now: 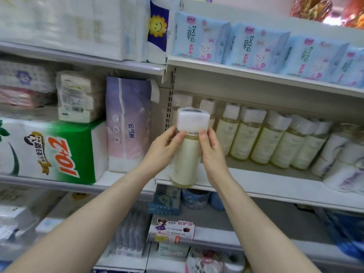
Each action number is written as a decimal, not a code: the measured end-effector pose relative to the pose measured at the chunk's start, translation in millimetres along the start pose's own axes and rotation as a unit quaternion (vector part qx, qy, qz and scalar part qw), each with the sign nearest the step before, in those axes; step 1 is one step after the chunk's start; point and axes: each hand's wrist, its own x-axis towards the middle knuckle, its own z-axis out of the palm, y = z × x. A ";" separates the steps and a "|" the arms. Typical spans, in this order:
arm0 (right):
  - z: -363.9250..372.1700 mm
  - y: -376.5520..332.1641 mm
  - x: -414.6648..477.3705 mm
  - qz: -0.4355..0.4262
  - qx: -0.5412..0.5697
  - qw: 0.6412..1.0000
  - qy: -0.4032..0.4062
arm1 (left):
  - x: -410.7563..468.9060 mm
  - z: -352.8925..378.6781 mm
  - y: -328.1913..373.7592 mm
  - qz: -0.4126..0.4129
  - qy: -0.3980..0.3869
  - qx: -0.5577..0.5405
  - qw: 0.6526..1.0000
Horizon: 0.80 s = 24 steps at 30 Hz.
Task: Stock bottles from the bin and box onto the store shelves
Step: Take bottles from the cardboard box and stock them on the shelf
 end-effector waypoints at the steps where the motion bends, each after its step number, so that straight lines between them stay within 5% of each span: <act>1: -0.3 7.4 -5.7 -0.006 -0.030 1.000 0.005 | -3.8 -0.4 -6.7 -0.016 -0.013 -0.002 1.000; 8: 14.4 53.6 -61.8 0.022 -0.307 0.950 0.045 | -22.1 -2.8 -34.4 -0.096 -0.085 -0.041 0.991; 21: 0.0 50.0 -28.5 0.099 -0.062 0.992 -0.050 | -33.0 -18.5 -45.0 -0.055 -0.017 0.071 0.996; 24: -1.2 58.1 -29.9 0.074 -0.090 0.991 -0.061 | -30.4 -17.9 -50.2 -0.047 -0.007 0.076 0.996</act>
